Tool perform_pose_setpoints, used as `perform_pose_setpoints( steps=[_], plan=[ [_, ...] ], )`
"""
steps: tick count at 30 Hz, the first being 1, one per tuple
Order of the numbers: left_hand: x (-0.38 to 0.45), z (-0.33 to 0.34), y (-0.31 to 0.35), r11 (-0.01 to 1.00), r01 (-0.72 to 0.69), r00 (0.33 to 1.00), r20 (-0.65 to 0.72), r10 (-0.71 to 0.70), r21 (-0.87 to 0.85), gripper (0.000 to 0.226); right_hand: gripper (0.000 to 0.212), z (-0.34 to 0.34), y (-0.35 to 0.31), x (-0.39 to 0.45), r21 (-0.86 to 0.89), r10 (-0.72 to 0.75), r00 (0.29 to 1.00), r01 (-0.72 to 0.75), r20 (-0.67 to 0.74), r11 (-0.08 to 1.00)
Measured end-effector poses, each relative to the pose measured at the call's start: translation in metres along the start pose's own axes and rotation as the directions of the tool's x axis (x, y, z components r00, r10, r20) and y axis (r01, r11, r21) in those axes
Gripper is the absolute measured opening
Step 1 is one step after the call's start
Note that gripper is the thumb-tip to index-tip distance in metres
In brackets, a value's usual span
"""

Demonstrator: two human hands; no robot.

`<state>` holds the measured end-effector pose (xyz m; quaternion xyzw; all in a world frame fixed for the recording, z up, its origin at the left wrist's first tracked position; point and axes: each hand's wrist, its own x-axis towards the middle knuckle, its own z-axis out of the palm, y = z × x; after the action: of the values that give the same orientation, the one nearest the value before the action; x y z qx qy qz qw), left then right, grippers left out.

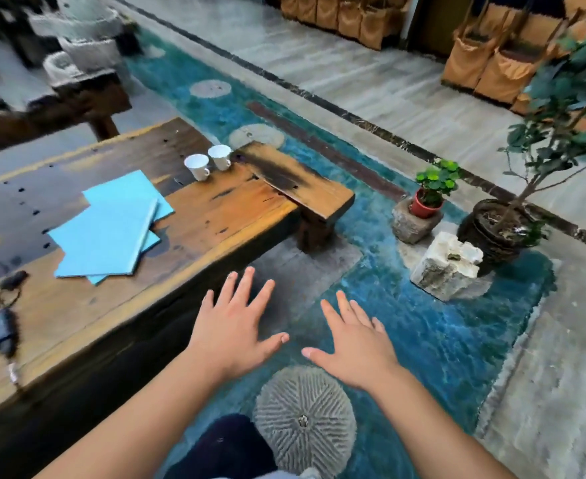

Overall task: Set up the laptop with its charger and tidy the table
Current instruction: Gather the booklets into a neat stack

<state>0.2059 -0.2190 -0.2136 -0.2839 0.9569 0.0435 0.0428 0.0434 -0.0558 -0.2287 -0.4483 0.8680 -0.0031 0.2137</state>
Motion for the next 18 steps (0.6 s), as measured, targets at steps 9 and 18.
perform_pose_setpoints(
  steps=[9, 18],
  plan=[
    [-0.032, 0.012, -0.093, 0.925, 0.373, 0.928, 0.010, -0.373, -0.071, 0.093, 0.096, -0.012, -0.103, 0.085, -0.129, -0.344, 0.932, 0.358, 0.117, 0.925],
    [-0.016, 0.018, -0.204, 0.821, 0.549, 0.835, 0.051, -0.548, -0.160, 0.094, 0.095, -0.014, -0.221, 0.186, -0.197, -0.484, 0.850, 0.521, 0.207, 0.831]
  ],
)
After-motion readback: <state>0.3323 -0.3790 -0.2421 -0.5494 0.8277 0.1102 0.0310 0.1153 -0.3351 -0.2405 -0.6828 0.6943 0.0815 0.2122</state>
